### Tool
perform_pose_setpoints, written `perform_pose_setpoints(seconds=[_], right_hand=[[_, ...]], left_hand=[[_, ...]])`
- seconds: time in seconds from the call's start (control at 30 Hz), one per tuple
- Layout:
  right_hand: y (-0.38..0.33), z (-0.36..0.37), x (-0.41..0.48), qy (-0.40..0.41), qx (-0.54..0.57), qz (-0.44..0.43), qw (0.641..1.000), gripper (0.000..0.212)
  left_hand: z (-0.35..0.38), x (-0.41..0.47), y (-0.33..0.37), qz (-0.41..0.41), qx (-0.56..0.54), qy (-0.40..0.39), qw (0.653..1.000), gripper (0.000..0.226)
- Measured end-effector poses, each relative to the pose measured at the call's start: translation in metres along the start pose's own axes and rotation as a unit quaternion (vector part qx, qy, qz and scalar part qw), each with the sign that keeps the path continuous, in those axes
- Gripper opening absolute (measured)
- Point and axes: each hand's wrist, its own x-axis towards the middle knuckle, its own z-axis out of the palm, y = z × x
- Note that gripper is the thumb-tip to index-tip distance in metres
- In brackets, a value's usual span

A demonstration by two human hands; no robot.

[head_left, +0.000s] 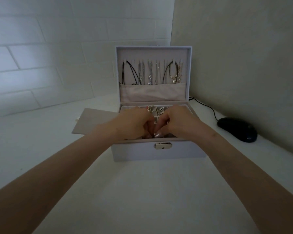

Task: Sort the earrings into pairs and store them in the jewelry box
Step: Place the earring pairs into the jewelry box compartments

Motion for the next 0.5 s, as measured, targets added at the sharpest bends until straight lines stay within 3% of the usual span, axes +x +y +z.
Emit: perform_pose_setpoints(seconds=[0.23,0.4,0.5], right_hand=[[-0.004,0.005,0.0,0.018,-0.077,0.023,0.997,0.006],[-0.007,0.014,0.0,0.079,-0.181,0.01,0.98,0.007],[-0.006,0.012,-0.002,0.069,-0.167,0.006,0.984,0.008]], left_hand=[[0.005,-0.005,0.001,-0.017,0.019,0.033,0.999,0.006],[0.007,-0.006,-0.003,-0.021,0.014,0.038,0.999,0.006],[0.005,-0.011,-0.006,-0.031,-0.017,0.063,0.997,0.007]])
